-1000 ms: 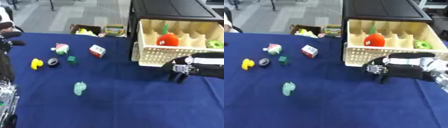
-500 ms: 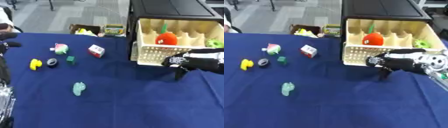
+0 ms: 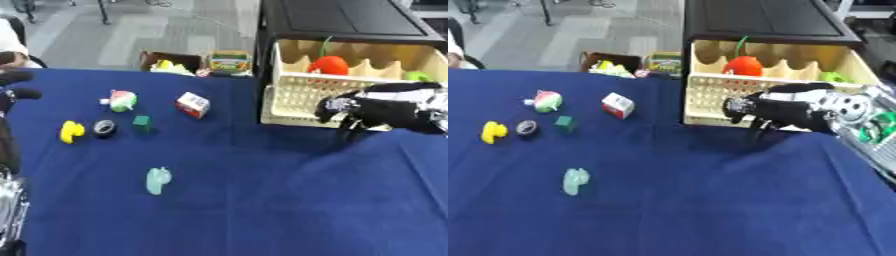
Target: Pick up objects from table and place into drawer.
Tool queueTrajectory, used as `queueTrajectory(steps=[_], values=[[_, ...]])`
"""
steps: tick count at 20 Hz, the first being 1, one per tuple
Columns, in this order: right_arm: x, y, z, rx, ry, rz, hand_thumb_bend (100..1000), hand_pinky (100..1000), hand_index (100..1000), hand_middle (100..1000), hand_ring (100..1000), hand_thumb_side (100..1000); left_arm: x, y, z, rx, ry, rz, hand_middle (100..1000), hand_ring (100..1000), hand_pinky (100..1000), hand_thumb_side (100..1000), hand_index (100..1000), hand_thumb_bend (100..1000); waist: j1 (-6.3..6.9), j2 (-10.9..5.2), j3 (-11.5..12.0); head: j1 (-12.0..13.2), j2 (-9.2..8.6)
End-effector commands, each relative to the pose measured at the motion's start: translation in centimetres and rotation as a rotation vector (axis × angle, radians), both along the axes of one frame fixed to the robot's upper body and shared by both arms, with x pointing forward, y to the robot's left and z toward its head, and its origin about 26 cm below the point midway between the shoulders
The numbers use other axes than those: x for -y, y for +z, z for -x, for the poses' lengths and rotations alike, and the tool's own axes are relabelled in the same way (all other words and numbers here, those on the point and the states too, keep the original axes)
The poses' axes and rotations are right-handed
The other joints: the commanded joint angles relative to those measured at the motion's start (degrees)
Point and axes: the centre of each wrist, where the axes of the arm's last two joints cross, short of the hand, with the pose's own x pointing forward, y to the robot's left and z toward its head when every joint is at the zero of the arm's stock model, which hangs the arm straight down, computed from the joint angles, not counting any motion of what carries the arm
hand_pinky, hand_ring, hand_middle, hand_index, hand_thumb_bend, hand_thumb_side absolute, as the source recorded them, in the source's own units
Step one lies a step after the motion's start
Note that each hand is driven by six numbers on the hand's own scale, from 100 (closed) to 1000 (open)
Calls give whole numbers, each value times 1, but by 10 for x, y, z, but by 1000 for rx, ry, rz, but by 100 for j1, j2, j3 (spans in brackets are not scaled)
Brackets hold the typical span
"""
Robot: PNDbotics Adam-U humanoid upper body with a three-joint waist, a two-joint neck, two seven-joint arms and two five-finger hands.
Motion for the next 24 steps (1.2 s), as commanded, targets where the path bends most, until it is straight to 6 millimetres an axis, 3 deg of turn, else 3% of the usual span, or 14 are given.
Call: queueTrajectory(steps=[1, 11, 24], values=[[3, 15, -5, -287, -104, 44, 100, 735, 922, 869, 818, 1000, -1, 9, 2, 33, -1, -10, 668, 606, 495, 901, 840, 100, 10, -72, 14, -23, -76], [9, 30, -12, -215, -141, 43, 100, 723, 910, 851, 804, 1000, -1, 8, 3, 31, 2, -6, 663, 607, 497, 904, 839, 100, 9, -50, 10, -31, -150], [0, 38, -49, -153, -221, 29, 100, 723, 903, 844, 802, 1000, -1, 7, 3, 29, -3, 0, 659, 594, 500, 904, 839, 100, 19, -88, 55, -71, -174]])
